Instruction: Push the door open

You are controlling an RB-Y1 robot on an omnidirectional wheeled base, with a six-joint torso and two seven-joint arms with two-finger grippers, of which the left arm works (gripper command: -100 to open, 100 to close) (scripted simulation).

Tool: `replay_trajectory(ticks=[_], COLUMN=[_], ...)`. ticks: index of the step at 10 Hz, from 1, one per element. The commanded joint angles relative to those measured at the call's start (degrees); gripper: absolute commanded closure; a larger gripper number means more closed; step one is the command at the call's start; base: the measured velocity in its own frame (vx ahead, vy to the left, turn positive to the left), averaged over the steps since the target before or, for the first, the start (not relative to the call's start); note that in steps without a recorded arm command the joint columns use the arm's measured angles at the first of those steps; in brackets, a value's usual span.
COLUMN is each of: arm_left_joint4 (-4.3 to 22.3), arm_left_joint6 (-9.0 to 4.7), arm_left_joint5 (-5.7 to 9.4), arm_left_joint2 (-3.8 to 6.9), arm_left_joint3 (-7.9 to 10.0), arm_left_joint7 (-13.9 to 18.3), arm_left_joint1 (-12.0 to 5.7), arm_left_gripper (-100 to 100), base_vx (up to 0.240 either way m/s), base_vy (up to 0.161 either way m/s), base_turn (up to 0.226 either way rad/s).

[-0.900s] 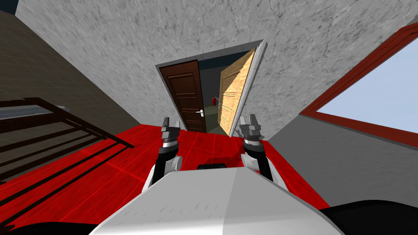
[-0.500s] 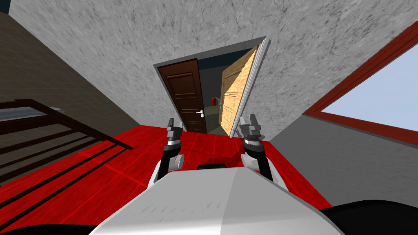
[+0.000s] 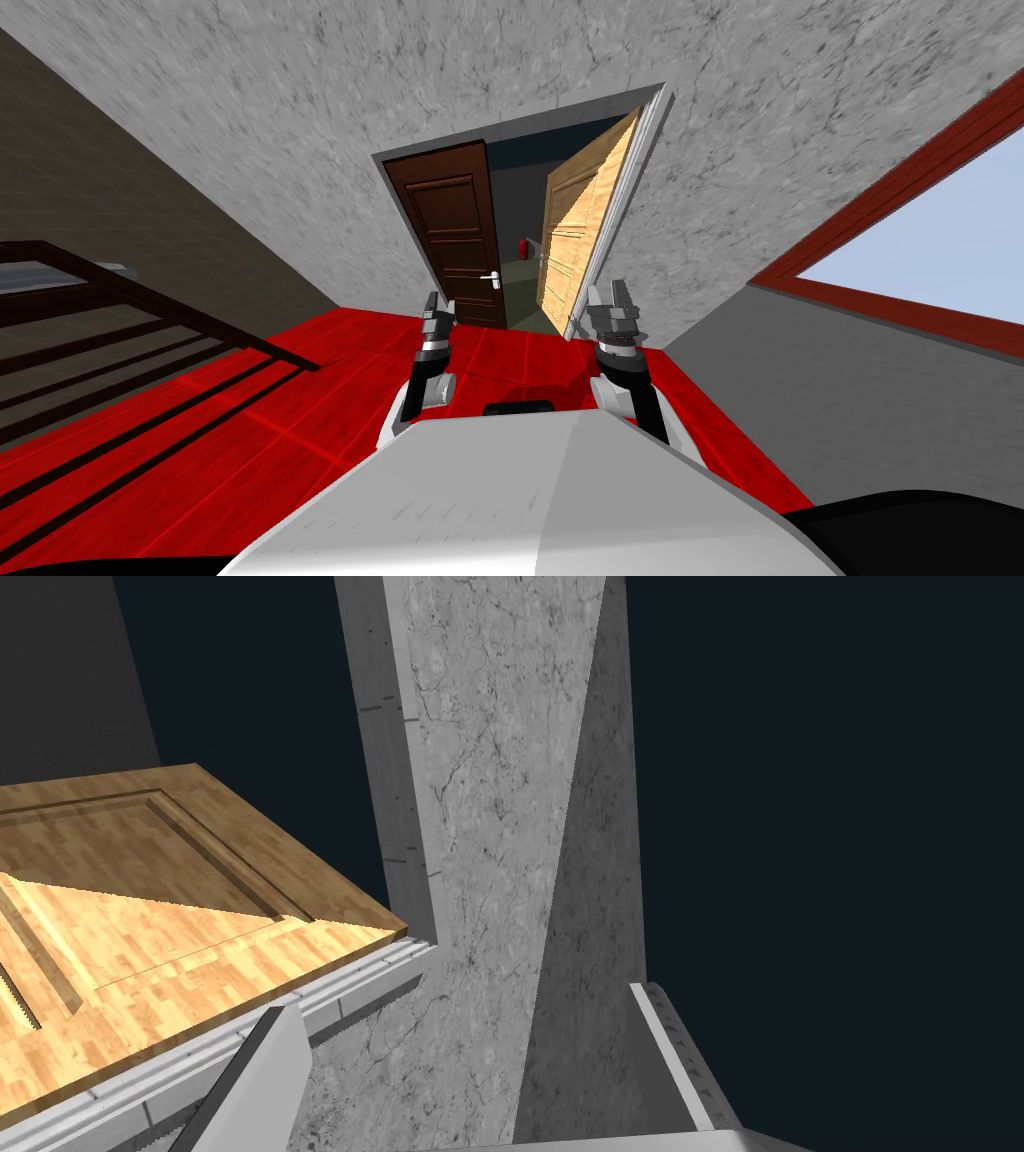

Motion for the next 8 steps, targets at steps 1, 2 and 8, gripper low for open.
replay_trajectory(ticks=[1,2,8], arm_left_joint4=[2.5,4.2,13.8], arm_left_joint6=[-0.03,-0.12,-0.65], arm_left_joint5=[0.05,0.11,0.46], arm_left_joint2=[0.32,0.55,1.52], arm_left_joint3=[-0.03,0.03,0.34], arm_left_joint7=[0.0,0.0,0.1], arm_left_joint1=[-1.38,-2.33,-7.92], arm_left_gripper=[-100,-100,-100], base_vx=[0.104,0.103,0.082], base_vy=[0.027,0.043,0.034], base_turn=[-0.009,-0.011,-0.01])
